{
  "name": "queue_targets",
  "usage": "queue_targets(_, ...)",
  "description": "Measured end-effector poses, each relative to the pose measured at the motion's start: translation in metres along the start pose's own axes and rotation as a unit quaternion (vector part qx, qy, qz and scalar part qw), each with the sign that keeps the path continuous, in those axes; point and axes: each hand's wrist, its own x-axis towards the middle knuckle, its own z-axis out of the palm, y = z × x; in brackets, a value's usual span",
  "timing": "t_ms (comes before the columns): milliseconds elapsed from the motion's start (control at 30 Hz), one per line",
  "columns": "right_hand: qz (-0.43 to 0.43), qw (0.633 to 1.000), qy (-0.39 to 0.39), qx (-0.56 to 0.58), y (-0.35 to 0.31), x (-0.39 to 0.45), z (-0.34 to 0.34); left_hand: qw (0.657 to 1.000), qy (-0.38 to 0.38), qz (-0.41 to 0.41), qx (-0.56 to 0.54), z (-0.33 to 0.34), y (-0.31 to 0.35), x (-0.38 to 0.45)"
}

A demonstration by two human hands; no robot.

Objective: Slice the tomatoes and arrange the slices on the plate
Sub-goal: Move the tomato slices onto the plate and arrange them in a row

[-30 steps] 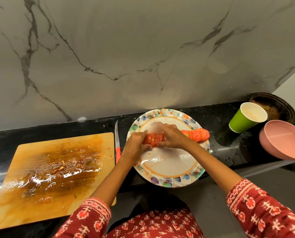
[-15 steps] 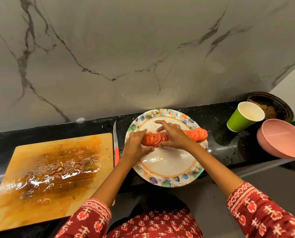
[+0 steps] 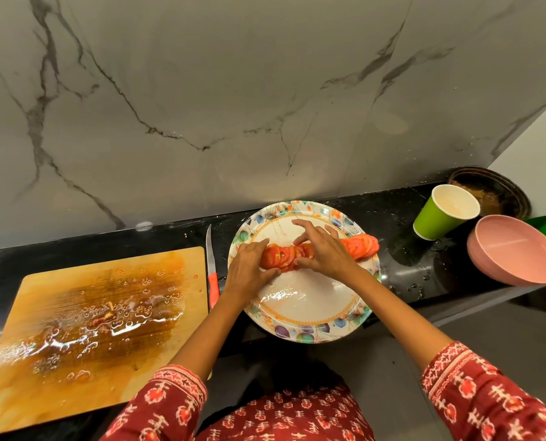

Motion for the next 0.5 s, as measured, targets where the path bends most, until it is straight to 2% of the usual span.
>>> queue_targets(333, 0.008, 1.0, 0.009, 0.012, 0.003, 0.001, -0.002, 1.0, -0.006, 0.001, -0.024, -0.002, 0.0, -0.002)
queue_targets(500, 0.026, 0.997, 0.046, 0.055, 0.016, -0.004, -0.001, 1.0, -0.007, 0.001, -0.024, -0.004, -0.002, -0.004)
